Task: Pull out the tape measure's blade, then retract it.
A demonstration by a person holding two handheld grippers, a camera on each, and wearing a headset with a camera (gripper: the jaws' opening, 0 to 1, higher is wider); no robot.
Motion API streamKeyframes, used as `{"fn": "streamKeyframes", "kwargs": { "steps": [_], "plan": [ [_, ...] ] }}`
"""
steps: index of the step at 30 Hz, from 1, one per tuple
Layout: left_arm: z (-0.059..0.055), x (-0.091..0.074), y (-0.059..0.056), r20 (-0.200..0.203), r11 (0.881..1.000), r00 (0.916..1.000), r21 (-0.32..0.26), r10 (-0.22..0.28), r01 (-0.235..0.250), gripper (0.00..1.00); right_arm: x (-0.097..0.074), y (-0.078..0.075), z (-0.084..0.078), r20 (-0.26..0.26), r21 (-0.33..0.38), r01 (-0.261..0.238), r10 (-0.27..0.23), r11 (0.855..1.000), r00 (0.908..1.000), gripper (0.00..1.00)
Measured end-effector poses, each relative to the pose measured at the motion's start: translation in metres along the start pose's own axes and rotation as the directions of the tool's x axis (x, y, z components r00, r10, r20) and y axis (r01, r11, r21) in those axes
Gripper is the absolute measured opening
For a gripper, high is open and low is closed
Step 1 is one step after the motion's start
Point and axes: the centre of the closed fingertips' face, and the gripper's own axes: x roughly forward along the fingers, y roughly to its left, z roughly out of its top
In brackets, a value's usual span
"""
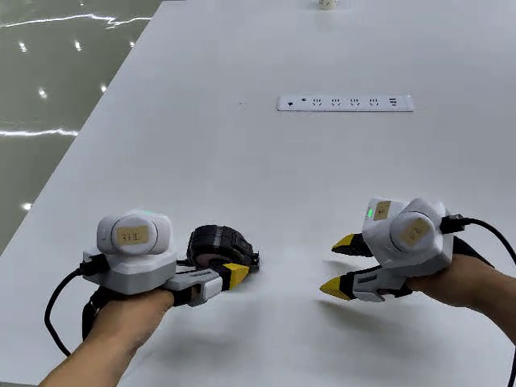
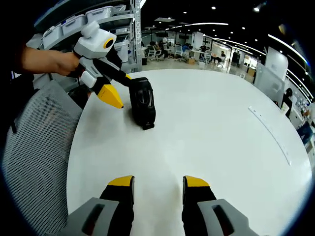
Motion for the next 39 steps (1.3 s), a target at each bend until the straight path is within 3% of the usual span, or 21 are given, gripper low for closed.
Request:
{"fn": "streamKeyframes", "kwargs": {
  "steps": [9, 22, 31, 39],
  "plan": [
    [-0.011, -0.008, -0.003, 0.009, 0.998, 0.9995, 0.061, -0.031, 0.03, 0.74, -0.018, 0.0, -0.015, 0.009, 0.052, 0.039, -0.039, 0.998, 0.9992, 0.4],
    [-0.013, -0.014, -0.013, 0.057, 0.986, 0.9942, 0.145, -0.091, 0.082, 0.76, -0.042, 0.006, -0.031, 0.043, 0.115, 0.087, -0.093, 0.99, 0.9948, 0.48],
    [-0.016, -0.021, -0.021, 0.07, 0.973, 0.989, 0.201, -0.13, 0.114, 0.8, -0.057, 0.01, -0.04, 0.074, 0.181, 0.134, -0.149, 0.974, 0.9861, 0.58],
    [-0.014, -0.03, -0.026, 0.099, 0.968, 0.983, 0.213, -0.155, 0.131, 0.84, -0.064, 0.016, -0.042, 0.113, 0.211, 0.171, -0.198, 0.962, 0.9737, 0.68]
  ]
}}
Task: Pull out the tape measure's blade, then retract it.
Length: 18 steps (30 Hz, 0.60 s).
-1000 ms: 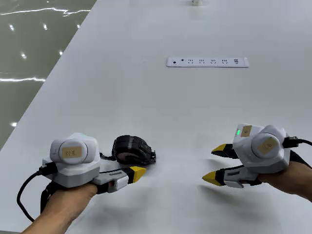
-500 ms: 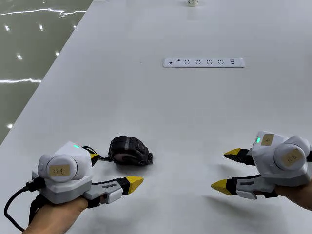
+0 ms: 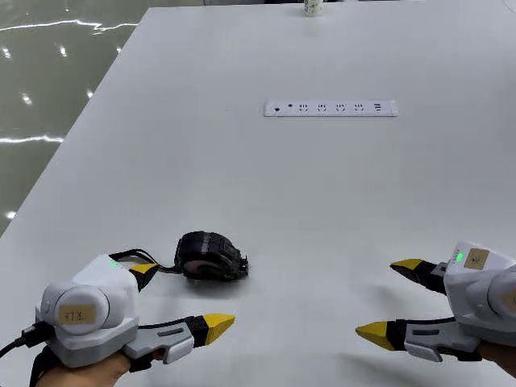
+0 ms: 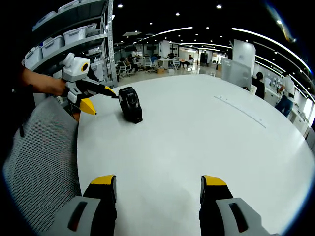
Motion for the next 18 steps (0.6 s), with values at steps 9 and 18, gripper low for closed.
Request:
{"fn": "streamKeyframes", "kwargs": {
  "steps": [9, 18],
  "plan": [
    [-0.003, -0.006, -0.01, 0.01, 1.0, 0.9996, 0.015, -0.027, 0.027, 0.88, -0.008, 0.004, -0.001, 0.048, 0.037, 0.032, -0.034, 0.999, 0.9983, 0.79],
    [-0.001, -0.008, -0.012, 0.015, 0.998, 0.9994, 0.057, -0.032, 0.031, 0.91, -0.016, 0.004, -0.005, 0.088, 0.082, 0.058, -0.065, 0.995, 0.9939, 0.85]
  ]
}}
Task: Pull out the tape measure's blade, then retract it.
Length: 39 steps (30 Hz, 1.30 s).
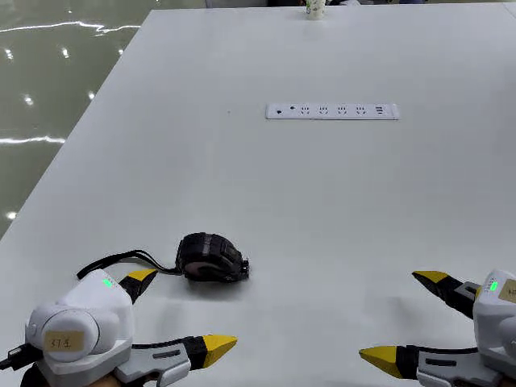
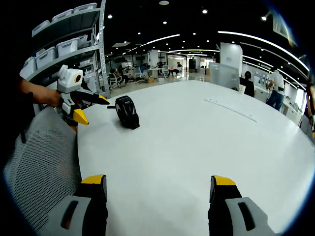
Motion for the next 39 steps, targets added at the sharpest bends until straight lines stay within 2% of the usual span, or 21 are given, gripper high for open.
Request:
{"fn": "streamKeyframes", "kwargs": {
  "steps": [15, 24, 39],
  "plan": [
    [0.006, -0.001, -0.008, 0.012, 0.999, 0.9999, 0.04, -0.005, 0.004, 0.99, -0.004, 0.006, 0.008, 0.065, 0.023, 0.0, -0.002, 1.0, 0.9979, 0.96],
    [0.004, -0.004, -0.017, 0.014, 0.998, 0.9989, 0.033, -0.045, 0.045, 0.99, -0.004, 0.014, 0.012, 0.086, 0.046, -0.021, 0.017, 0.999, 0.9961, 0.99],
    [0.009, -0.01, -0.014, 0.03, 0.998, 0.9982, 0.027, -0.052, 0.051, 0.99, -0.008, 0.013, 0.015, 0.095, 0.049, -0.006, 0.002, 0.999, 0.9955, 0.99]
  ]
}}
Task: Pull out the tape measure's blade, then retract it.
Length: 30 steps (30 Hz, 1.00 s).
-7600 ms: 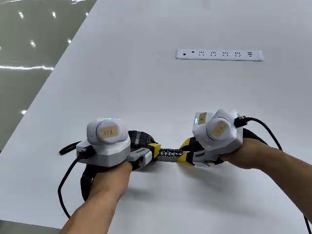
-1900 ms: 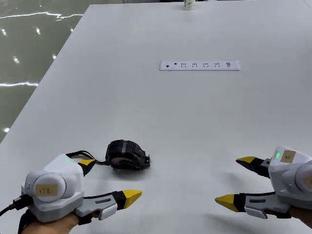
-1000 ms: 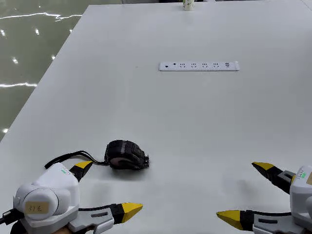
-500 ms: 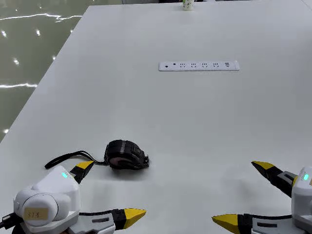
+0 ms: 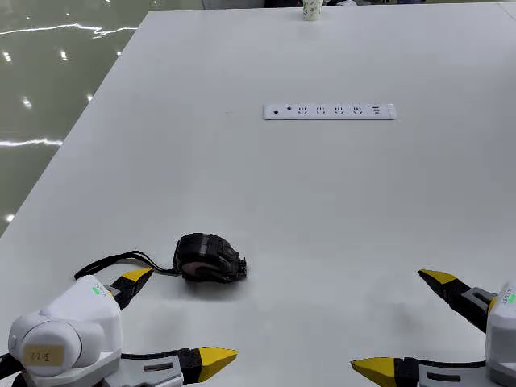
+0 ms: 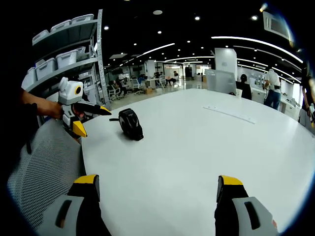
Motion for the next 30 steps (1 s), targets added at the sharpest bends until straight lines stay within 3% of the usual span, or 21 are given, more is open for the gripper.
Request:
{"fn": "streamKeyframes", "kwargs": {
  "steps": [8, 18, 30],
  "plan": [
    [0.0006, -0.0002, 0.0049, 0.001, 1.0, 0.9999, -0.017, 0.014, -0.014, 0.99, -0.0022, -0.0016, 0.0007, 0.004, 0.006, 0.003, -0.003, 1.0, 1.0, 0.99],
    [0.0055, 0.0005, 0.0012, 0.011, 1.0, 0.9999, -0.023, 0.005, -0.005, 0.99, -0.003, -0.0025, 0.0002, 0.005, 0.012, 0.006, -0.006, 1.0, 1.0, 0.99],
    [0.0043, -0.0023, 0.0047, 0.016, 1.0, 0.9998, -0.027, 0.007, -0.007, 0.99, -0.0042, -0.0029, -0.0002, 0.005, 0.014, 0.008, -0.008, 1.0, 1.0, 0.99]
  ]
}}
